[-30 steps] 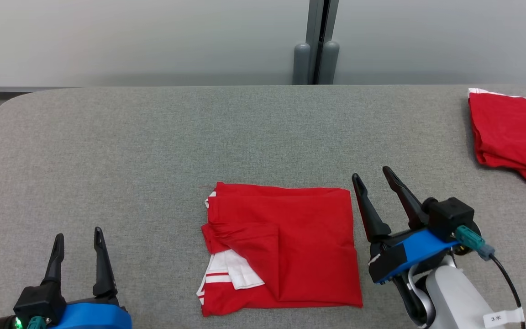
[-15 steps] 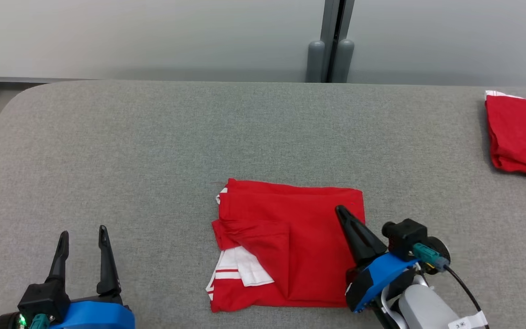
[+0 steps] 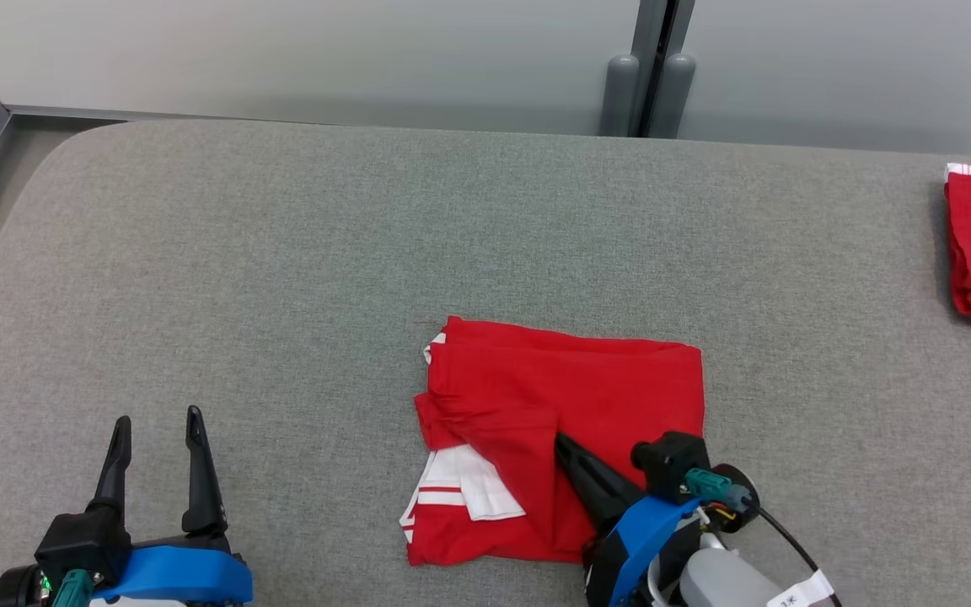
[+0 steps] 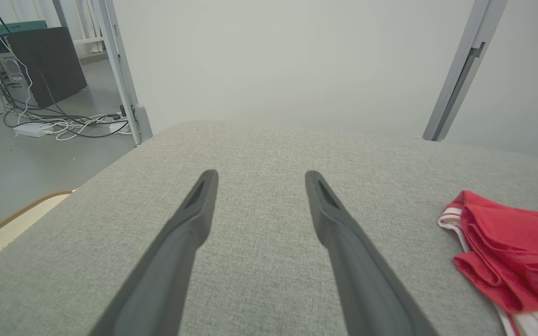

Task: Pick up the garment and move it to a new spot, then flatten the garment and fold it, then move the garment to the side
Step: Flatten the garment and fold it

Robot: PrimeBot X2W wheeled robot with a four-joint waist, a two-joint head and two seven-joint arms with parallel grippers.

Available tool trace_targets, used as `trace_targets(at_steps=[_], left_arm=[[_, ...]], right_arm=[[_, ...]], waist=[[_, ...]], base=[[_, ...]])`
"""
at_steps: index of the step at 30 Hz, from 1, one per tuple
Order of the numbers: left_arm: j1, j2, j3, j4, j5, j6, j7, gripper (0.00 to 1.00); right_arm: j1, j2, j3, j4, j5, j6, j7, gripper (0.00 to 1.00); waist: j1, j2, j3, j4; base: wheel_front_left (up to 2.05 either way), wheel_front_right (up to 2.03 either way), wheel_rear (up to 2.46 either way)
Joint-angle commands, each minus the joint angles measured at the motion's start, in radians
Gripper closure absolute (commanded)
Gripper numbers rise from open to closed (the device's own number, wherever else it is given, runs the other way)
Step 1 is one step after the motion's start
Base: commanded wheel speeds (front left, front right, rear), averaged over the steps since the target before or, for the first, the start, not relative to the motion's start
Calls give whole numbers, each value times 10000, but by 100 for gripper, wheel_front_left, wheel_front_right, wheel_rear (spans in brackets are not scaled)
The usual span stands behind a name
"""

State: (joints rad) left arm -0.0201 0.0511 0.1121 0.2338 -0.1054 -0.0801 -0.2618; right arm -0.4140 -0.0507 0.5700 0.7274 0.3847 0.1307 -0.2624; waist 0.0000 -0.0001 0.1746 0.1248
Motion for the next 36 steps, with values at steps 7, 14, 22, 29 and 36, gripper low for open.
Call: trace_targets(at_steps=[7,14,22,29,36], left_arm=[[-196,-13,-42,17,-1,-1,-42,0],[-69,-13,-4,-41,36,47,-42,0],[121,-11,67,58,130,60,-42,0],[184,-11,132,189,246,63,-42,0],[349,-13,237,283,436,1,-42,0]], right_arm=[[-43,-7,2202,-633,1004,1,-29,100],[-65,-20,3156,-966,1453,1,-31,100],[283,-22,389,-1602,452,3,-31,9],[1227,-52,-2569,-2530,-893,1,-29,0],[2236,-50,-4309,-3147,-1724,1,-31,0]], waist=[[0,1,81,18],[0,1,-68,-124],[0,1,-343,-568],[0,1,-557,-989],[0,1,-832,-1299]], base=[[0,0,0],[0,0,0],[0,0,0],[0,0,0],[0,0,0]])
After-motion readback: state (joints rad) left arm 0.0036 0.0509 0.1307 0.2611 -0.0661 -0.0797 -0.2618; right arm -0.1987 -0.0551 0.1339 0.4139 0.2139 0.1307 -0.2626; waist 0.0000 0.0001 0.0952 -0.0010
